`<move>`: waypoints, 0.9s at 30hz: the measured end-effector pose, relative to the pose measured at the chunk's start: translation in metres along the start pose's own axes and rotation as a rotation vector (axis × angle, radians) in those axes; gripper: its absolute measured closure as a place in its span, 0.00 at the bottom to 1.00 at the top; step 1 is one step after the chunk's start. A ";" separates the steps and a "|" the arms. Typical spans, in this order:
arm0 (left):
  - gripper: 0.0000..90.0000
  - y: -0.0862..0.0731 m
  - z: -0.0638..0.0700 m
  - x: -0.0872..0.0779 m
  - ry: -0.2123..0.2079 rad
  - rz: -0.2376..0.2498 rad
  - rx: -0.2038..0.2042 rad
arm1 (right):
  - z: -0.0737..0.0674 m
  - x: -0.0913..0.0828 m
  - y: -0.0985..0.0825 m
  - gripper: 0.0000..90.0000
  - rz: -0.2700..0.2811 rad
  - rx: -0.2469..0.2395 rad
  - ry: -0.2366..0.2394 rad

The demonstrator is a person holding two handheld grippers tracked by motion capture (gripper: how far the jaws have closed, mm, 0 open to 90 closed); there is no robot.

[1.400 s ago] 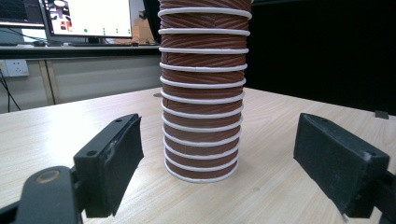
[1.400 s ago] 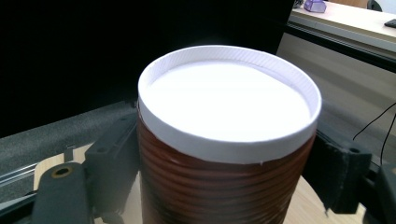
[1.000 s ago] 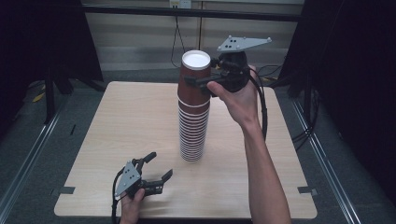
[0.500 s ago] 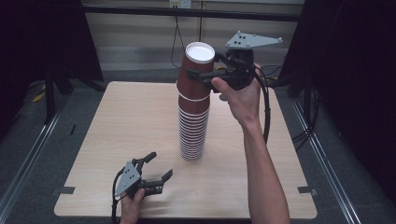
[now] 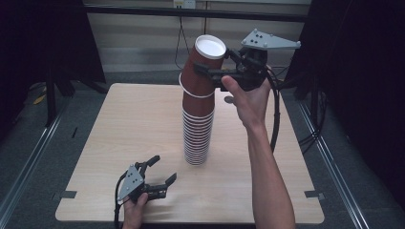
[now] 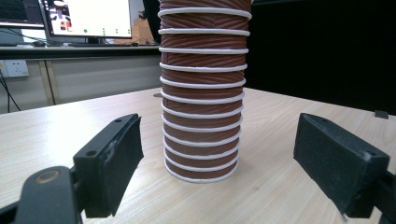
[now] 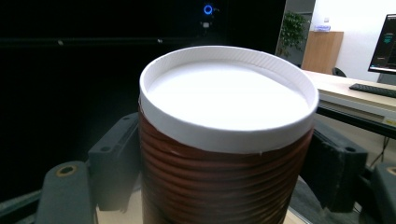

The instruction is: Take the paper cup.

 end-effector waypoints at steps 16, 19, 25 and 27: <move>0.17 0.000 0.000 0.000 0.000 0.000 0.000 | -0.004 -0.015 0.016 0.25 0.112 -0.008 -0.008; 0.17 0.000 0.000 0.000 -0.001 0.000 0.000 | -0.004 -0.019 0.018 0.25 0.133 -0.010 -0.004; 0.17 0.000 0.000 0.000 -0.001 0.000 0.001 | -0.009 -0.027 0.024 0.25 0.174 -0.007 0.006; 0.17 0.000 0.000 0.000 -0.001 0.001 0.000 | -0.009 -0.029 0.025 0.25 0.181 -0.006 0.004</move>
Point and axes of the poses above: each handheld gripper's, and its own axes: x roughly forward along the jaws, y roughly out of its top, z roughly to its right, the point moved 8 cm from there along x, roughly forward along the jaws, and after that the axes turned 11 degrees about y, right-handed, at the moved point
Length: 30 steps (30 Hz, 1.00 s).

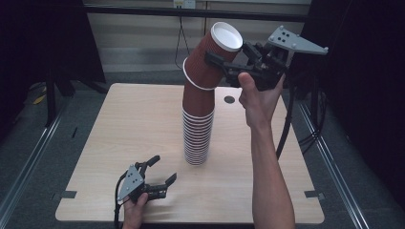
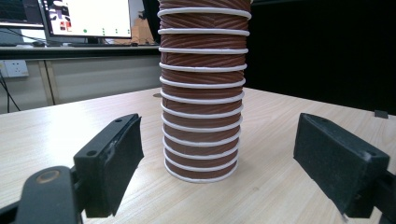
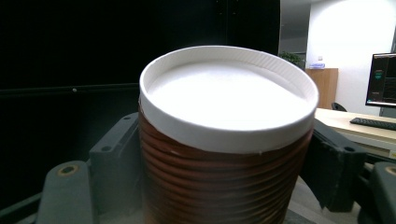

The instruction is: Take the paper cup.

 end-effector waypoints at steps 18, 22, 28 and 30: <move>0.17 0.000 0.000 0.000 -0.001 -0.002 0.003 | 0.006 -0.033 0.001 0.25 0.026 0.014 -0.029; 0.17 0.000 0.000 0.000 -0.001 -0.002 0.003 | 0.006 -0.044 -0.001 0.25 0.038 0.013 -0.039; 0.17 0.000 0.000 0.000 0.000 -0.002 0.004 | 0.006 -0.056 -0.005 0.25 0.030 0.017 -0.054; 0.17 0.000 0.000 0.000 0.001 -0.002 0.003 | 0.006 -0.060 -0.007 0.25 0.029 0.015 -0.055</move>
Point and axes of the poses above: each handheld gripper's, and its own axes: x roughly forward along the jaws, y roughly out of its top, z roughly to its right, the point moved 8 cm from there along x, roughly forward along the jaws, and after that the axes turned 11 degrees about y, right-handed, at the moved point
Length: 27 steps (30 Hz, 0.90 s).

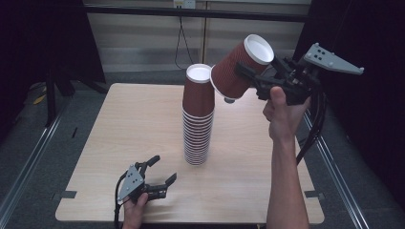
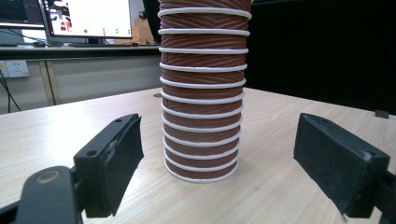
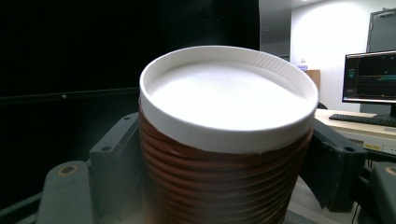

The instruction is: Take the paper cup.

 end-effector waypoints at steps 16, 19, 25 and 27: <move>0.17 0.000 0.000 0.000 0.010 -0.004 -0.008 | 0.000 -0.025 -0.026 0.25 -0.044 0.011 -0.027; 0.17 0.000 0.000 0.001 0.009 -0.003 -0.009 | 0.000 -0.027 -0.036 0.25 -0.052 0.021 -0.027; 0.17 0.000 0.000 0.000 0.009 -0.006 -0.014 | 0.001 -0.030 -0.054 0.25 -0.065 0.043 -0.027; 0.17 0.000 0.000 0.000 0.010 -0.006 -0.013 | 0.001 -0.030 -0.061 0.25 -0.075 0.051 -0.026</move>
Point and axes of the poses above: each handheld gripper's, and its own axes: x roughly forward along the jaws, y roughly out of its top, z roughly to its right, the point moved 8 cm from there along x, roughly forward along the jaws, and after that the axes turned 11 degrees about y, right-handed, at the moved point
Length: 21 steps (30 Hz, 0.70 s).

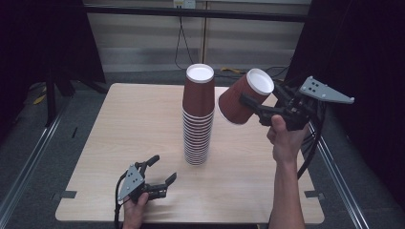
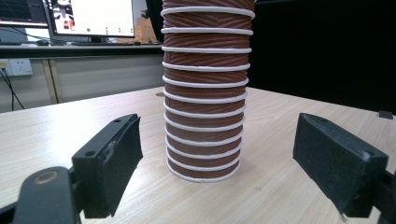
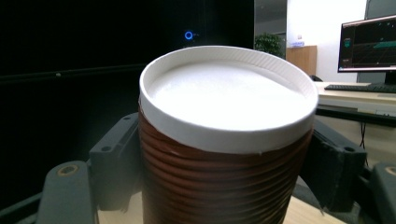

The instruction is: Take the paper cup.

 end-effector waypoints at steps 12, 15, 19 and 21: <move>0.17 0.000 0.000 0.000 -0.011 0.002 0.002 | 0.000 0.003 -0.036 0.25 -0.045 0.033 0.002; 0.17 0.000 -0.001 0.000 -0.006 0.002 -0.003 | 0.000 0.003 -0.043 0.25 -0.059 0.036 0.000; 0.17 0.001 -0.004 0.001 0.000 -0.002 0.018 | 0.001 0.001 -0.052 0.25 -0.077 0.041 -0.007; 0.17 0.000 -0.004 0.002 0.001 -0.013 0.009 | 0.000 0.001 -0.056 0.25 -0.081 0.047 -0.005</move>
Point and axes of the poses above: each handheld gripper's, and its own axes: x roughly forward along the jaws, y roughly out of its top, z roughly to its right, the point moved 8 cm from there along x, roughly forward along the jaws, and after that the axes turned 11 degrees about y, right-handed, at the moved point
